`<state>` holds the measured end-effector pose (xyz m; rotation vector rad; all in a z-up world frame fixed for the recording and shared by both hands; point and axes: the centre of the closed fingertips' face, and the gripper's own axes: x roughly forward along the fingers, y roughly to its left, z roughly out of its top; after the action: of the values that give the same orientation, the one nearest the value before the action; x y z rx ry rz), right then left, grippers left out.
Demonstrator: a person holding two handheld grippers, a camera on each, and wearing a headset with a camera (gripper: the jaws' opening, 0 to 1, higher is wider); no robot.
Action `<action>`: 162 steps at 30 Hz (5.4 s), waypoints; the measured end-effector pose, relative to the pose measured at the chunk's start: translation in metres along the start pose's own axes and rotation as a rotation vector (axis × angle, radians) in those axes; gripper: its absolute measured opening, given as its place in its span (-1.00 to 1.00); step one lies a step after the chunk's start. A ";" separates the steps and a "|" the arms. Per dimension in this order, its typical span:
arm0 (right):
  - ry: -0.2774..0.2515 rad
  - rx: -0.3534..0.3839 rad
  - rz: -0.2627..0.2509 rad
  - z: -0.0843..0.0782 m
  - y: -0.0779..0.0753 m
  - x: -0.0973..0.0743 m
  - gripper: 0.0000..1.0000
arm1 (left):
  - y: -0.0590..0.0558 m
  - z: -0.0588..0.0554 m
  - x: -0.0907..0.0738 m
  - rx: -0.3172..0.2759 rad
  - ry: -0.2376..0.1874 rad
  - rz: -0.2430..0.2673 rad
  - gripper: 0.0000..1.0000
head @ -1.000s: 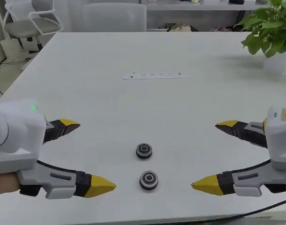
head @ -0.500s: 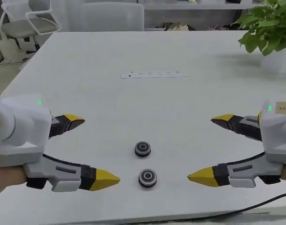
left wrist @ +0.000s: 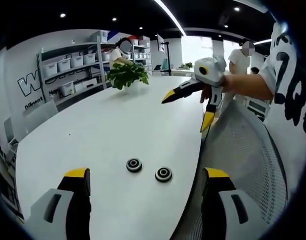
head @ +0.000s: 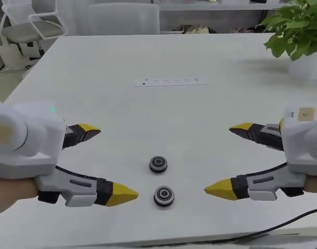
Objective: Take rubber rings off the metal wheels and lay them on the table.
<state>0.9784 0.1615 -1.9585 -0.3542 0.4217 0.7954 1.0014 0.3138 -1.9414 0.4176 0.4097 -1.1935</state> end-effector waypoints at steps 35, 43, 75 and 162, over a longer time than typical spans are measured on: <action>0.017 -0.046 0.059 -0.004 -0.001 0.029 0.65 | 0.004 -0.002 0.030 0.056 0.036 -0.050 0.68; 0.030 -0.068 0.088 -0.008 0.002 0.036 0.60 | 0.003 -0.003 0.039 0.075 0.045 -0.070 0.62; 0.042 -0.060 0.190 -0.024 0.010 0.062 0.35 | -0.008 -0.020 0.065 0.090 0.093 -0.152 0.37; 0.129 -0.089 0.344 -0.059 0.037 0.094 0.01 | -0.047 -0.065 0.119 0.115 0.225 -0.337 -0.58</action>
<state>0.9963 0.2156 -2.0604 -0.4240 0.5785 1.1329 0.9886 0.2370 -2.0625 0.6024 0.6250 -1.5077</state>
